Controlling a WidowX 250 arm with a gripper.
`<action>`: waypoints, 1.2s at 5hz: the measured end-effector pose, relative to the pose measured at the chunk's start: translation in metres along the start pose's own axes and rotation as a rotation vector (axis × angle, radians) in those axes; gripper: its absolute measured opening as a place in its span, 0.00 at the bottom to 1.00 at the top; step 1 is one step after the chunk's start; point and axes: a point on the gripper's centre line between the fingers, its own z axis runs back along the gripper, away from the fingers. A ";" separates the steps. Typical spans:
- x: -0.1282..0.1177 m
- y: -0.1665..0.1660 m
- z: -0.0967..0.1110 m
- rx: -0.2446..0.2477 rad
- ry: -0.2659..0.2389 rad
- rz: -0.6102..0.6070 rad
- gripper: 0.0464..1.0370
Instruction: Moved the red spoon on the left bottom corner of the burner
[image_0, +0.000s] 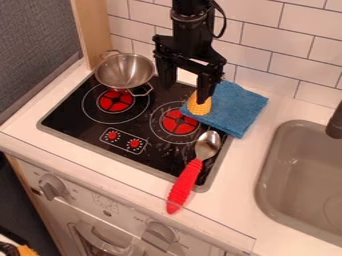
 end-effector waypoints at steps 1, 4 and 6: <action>-0.005 -0.001 -0.011 -0.005 0.038 0.008 0.96; -0.059 -0.054 -0.020 -0.011 0.062 -0.027 0.96; -0.070 -0.065 -0.064 0.037 0.127 0.049 0.96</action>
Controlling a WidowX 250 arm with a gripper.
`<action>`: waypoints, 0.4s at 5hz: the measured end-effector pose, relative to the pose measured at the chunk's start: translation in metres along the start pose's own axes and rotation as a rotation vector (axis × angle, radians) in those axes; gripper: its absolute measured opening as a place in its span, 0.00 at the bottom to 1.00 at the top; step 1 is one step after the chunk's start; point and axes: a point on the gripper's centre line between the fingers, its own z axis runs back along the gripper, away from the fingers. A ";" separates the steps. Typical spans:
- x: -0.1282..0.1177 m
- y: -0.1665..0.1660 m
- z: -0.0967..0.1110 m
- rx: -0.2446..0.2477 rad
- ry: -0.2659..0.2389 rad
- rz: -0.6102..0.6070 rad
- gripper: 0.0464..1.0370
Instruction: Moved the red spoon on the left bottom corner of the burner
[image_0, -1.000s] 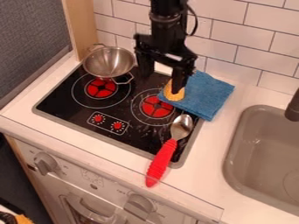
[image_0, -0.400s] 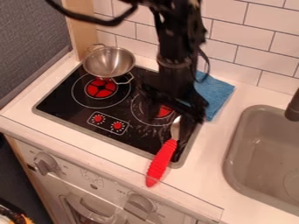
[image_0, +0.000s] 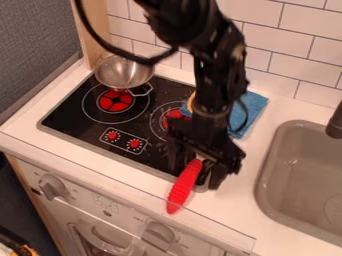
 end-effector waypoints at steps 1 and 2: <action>0.001 -0.002 -0.008 0.001 0.014 0.018 0.90; 0.002 -0.003 -0.007 0.006 0.001 0.020 0.68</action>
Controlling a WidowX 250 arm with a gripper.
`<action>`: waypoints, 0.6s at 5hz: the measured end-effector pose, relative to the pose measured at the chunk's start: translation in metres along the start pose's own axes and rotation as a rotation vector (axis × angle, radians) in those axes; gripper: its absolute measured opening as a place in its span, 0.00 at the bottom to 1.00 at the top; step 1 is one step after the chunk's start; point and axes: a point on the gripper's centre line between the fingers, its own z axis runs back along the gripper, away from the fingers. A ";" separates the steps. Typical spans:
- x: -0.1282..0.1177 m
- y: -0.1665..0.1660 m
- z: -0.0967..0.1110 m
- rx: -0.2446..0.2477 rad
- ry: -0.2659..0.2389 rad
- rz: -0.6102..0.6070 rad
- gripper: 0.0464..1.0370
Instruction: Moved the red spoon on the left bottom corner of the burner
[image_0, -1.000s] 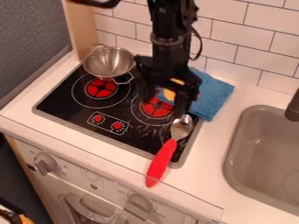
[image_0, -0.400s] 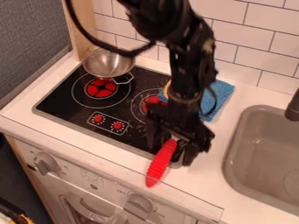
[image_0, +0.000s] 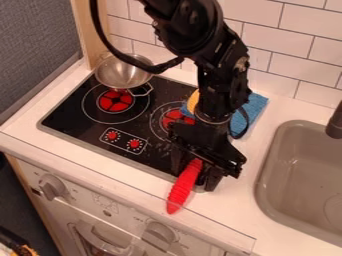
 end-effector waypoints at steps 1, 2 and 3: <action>-0.002 -0.003 0.000 0.019 0.007 -0.035 0.43; -0.004 -0.002 0.004 0.031 0.028 -0.055 0.29; -0.001 -0.001 0.029 0.026 -0.006 -0.090 0.29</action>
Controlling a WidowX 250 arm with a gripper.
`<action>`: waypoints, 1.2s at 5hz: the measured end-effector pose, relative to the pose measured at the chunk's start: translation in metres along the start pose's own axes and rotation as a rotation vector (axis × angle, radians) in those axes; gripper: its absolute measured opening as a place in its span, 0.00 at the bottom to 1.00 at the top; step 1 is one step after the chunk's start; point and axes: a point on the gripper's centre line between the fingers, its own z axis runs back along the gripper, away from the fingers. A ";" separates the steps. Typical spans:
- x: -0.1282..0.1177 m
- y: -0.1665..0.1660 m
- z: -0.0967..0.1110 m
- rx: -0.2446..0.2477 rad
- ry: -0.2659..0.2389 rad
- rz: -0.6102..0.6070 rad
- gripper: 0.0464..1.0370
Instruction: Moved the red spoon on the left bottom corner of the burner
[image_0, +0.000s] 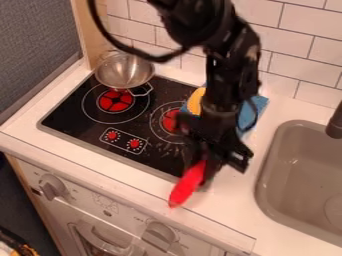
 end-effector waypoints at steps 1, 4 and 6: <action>0.009 0.010 0.041 0.001 -0.063 -0.025 0.29; -0.021 0.153 0.058 0.153 0.013 0.139 0.29; -0.036 0.226 0.030 0.132 0.006 0.191 0.29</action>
